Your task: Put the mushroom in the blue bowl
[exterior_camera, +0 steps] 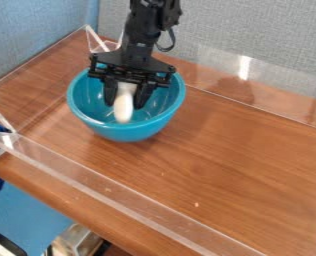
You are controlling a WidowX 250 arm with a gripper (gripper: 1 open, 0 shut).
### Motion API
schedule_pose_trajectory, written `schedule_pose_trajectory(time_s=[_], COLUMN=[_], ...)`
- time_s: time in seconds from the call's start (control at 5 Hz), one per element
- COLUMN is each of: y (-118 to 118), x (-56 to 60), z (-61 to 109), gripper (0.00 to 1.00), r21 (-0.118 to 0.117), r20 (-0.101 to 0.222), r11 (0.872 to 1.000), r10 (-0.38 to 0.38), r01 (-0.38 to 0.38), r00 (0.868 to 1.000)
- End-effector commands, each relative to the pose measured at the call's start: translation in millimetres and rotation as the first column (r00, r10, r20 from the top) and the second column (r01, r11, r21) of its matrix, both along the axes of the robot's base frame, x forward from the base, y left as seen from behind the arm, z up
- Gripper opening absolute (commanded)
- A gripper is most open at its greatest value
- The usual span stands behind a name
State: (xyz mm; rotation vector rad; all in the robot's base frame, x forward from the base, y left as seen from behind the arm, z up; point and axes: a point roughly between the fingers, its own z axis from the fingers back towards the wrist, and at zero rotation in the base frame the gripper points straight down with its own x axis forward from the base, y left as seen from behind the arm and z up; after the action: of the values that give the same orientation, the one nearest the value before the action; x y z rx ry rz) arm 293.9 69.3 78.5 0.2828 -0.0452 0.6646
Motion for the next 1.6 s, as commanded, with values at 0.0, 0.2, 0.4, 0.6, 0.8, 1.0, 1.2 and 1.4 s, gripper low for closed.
schedule_pose_trajectory(time_s=[0.0,0.2,0.4,0.6,0.8,1.0,1.2,1.4], y=[1.5,2.7,3.5,4.4,5.2,5.9,6.4,7.0], x=[6.7,7.4,7.8,8.1,8.4,8.6,9.3,10.0], z=[9.0,9.5,10.8,11.9,13.4,15.4,15.9,16.4], gripper=[0.00,0.00,0.00,0.00,0.00,0.00,0.00,0.00], r21=[0.001,-0.005,-0.010,-0.014,-0.019,-0.023,-0.027,-0.030], r20=[0.042,0.047,0.053,0.058,0.064,0.071,0.074,0.078], r11=[1.000,1.000,1.000,1.000,1.000,0.999,0.999,0.999], r10=[0.002,0.008,0.015,0.020,0.026,0.032,0.037,0.042], r01=[-0.002,-0.008,-0.014,-0.020,-0.025,-0.031,-0.035,-0.039], r00=[0.999,0.999,0.998,0.998,0.998,0.997,0.997,0.996])
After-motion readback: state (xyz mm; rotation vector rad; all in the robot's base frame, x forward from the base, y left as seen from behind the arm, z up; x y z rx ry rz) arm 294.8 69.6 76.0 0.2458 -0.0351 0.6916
